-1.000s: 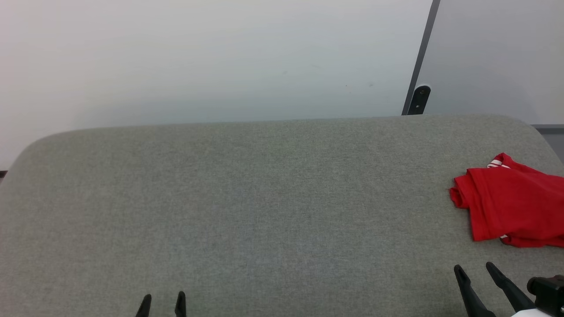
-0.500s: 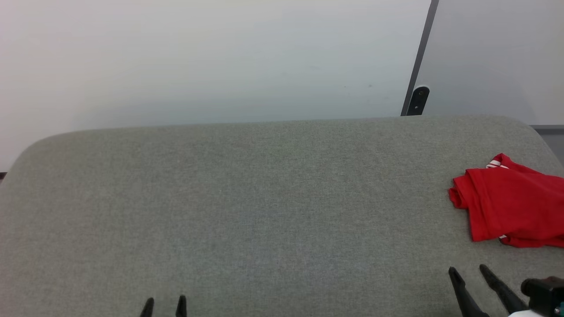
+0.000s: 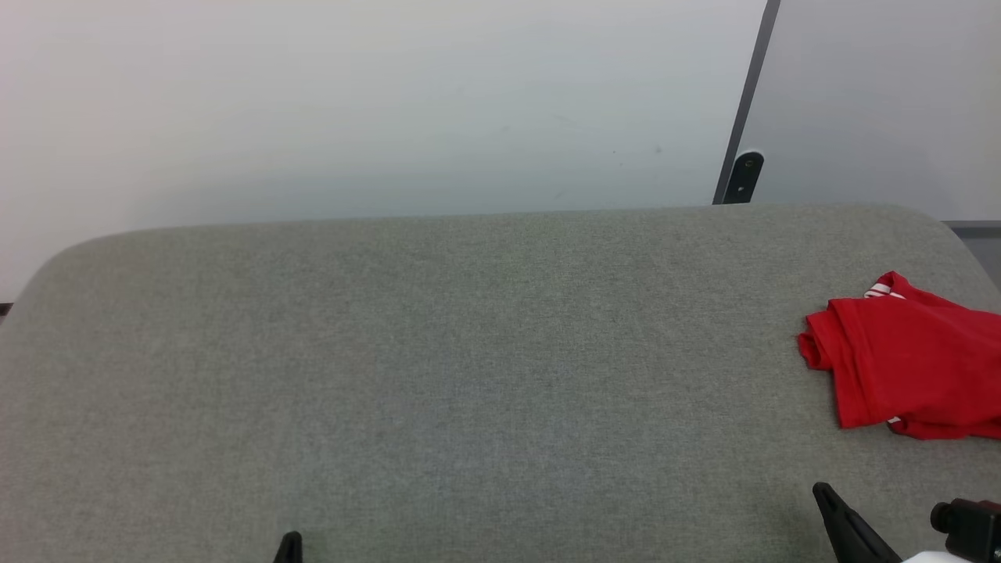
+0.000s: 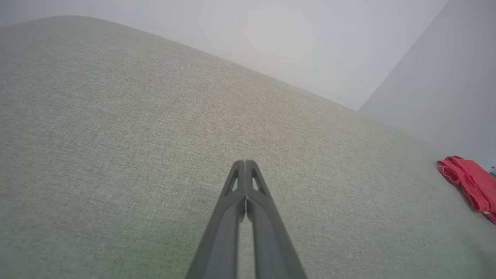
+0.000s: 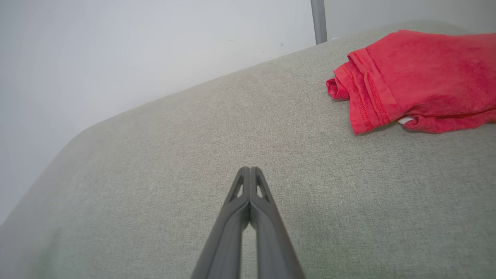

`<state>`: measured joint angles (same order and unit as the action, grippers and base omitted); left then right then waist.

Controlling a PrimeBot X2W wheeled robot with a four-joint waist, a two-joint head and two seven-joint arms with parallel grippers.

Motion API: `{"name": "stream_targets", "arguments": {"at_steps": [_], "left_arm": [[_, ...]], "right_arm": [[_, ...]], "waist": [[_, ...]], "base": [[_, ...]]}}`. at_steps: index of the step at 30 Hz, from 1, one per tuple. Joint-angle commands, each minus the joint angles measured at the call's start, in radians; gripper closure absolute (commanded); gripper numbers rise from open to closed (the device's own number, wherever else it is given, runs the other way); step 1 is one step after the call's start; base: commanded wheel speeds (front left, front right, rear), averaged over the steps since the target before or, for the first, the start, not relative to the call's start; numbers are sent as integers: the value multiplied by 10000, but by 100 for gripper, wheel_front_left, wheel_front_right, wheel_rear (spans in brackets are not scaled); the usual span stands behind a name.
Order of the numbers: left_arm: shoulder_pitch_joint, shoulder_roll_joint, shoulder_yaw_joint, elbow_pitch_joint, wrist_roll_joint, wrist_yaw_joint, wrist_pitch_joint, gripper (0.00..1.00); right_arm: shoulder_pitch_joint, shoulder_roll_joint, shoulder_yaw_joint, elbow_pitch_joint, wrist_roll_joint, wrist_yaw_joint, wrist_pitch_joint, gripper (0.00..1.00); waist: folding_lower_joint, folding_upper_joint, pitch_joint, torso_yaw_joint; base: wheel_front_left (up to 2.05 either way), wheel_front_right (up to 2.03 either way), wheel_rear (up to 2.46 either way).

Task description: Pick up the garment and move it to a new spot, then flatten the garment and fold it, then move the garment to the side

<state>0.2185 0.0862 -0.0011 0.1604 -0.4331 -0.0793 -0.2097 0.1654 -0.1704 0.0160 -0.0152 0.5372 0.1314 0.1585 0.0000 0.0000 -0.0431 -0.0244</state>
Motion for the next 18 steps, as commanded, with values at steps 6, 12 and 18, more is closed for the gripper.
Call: {"name": "stream_targets", "arguments": {"at_steps": [6,12,18], "left_arm": [[-488,-13,148,-44,-1179,-95,298,100],[-738,-41,236,29,-2112,-130,553,100],[-971,-70,317,102,-2987,-171,793,100]], "right_arm": [[-502,88,-185,126,1090,-2,-98,100],[-713,183,-288,340,1945,-2,-129,100],[-904,274,-379,541,2735,-3,-164,100]], "waist": [[0,0,25,13],[0,0,49,26],[0,0,73,39]], "base": [[0,0,0],[0,0,0],[0,0,0]]}}
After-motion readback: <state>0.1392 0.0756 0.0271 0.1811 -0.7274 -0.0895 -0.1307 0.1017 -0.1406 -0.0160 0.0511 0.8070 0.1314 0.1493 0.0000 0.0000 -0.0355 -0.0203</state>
